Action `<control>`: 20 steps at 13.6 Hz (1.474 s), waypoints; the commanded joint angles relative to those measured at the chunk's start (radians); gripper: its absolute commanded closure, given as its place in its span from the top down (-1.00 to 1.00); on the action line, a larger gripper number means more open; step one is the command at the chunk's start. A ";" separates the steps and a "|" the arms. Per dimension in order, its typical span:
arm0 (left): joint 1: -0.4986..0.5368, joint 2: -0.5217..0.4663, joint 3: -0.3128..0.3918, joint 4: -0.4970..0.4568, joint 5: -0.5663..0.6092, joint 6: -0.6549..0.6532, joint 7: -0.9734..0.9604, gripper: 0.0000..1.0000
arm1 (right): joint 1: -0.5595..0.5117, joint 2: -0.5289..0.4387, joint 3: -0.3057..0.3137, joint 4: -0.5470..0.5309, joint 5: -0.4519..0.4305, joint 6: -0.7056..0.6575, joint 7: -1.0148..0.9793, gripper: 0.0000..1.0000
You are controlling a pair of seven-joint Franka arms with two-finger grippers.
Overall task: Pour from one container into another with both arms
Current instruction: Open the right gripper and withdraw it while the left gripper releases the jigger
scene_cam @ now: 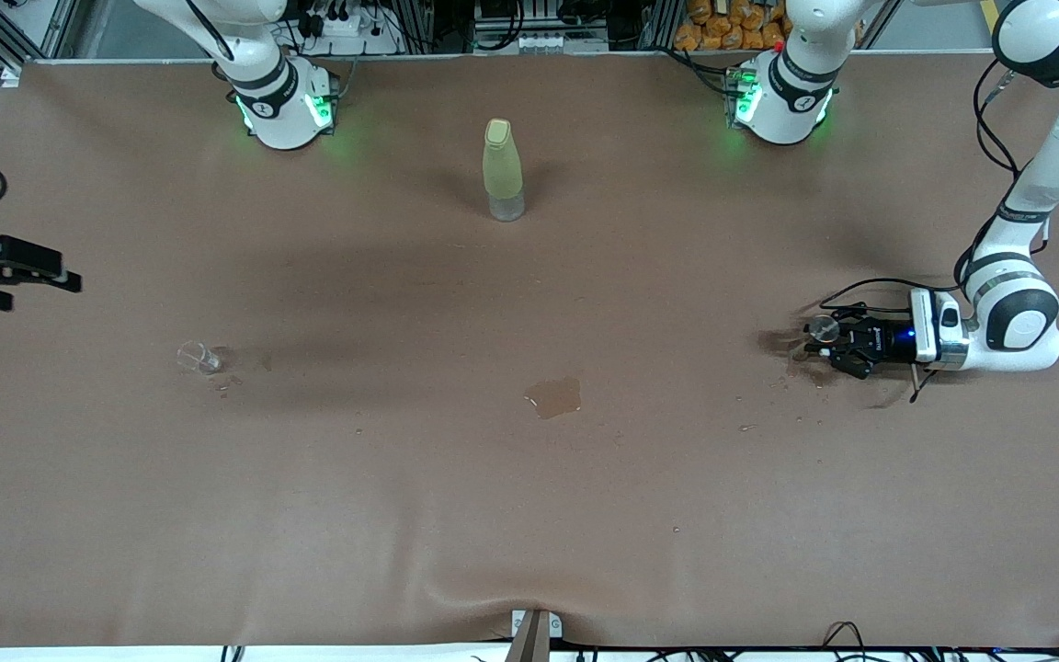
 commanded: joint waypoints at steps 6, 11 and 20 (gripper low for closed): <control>-0.003 0.000 0.018 0.028 0.029 0.005 0.052 0.63 | 0.069 -0.071 -0.106 -0.030 -0.133 0.006 0.319 1.00; 0.004 -0.023 0.040 0.090 0.131 0.018 0.044 1.00 | 0.101 -0.098 -0.103 -0.030 -0.130 -0.001 0.318 1.00; -0.008 -0.253 0.041 0.210 0.269 0.030 -0.114 1.00 | 0.129 -0.061 -0.103 -0.113 -0.075 0.207 0.286 1.00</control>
